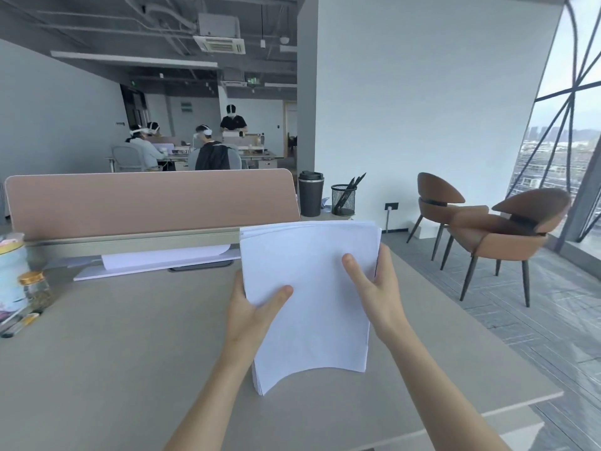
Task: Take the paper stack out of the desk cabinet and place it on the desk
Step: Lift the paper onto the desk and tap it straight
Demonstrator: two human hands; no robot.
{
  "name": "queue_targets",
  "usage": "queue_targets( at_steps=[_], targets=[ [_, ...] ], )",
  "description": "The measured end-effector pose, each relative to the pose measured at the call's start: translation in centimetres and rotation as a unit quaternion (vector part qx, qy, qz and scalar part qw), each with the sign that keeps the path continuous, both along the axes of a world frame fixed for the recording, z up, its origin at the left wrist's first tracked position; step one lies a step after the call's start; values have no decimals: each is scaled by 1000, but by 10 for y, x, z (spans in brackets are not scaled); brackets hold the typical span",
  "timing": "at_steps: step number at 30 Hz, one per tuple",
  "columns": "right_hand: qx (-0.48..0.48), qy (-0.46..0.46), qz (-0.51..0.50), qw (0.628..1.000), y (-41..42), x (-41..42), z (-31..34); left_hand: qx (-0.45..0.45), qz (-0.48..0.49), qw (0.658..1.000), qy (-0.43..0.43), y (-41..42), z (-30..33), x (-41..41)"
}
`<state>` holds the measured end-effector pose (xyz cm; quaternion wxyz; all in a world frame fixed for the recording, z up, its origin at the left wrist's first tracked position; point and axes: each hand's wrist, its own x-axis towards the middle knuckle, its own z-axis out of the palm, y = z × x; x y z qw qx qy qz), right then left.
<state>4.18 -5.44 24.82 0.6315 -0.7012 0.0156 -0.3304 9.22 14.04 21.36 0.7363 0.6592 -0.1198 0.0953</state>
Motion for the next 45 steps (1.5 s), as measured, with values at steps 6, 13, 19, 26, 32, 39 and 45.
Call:
queue_targets(
  at_steps=[6,13,19,26,32,39,45],
  targets=[
    [17,32,6,999,-1,8,-26,19,-4,999,42,1,-29,0],
    [20,34,-14,999,-4,14,-37,16,-1,996,89,-6,-38,9],
    [6,114,-2,993,-7,15,-91,47,-5,991,122,-6,-72,1],
    [-5,158,-47,986,-10,27,-99,91,4,987,130,-11,-74,15],
    [0,255,-95,962,-57,46,-106,159,-14,977,139,-52,-72,37],
    [-64,332,-106,935,-132,79,-108,154,-38,963,219,-125,-79,63],
    [-67,391,-110,911,-183,118,-127,175,-22,952,249,-176,-95,95]
  ],
)
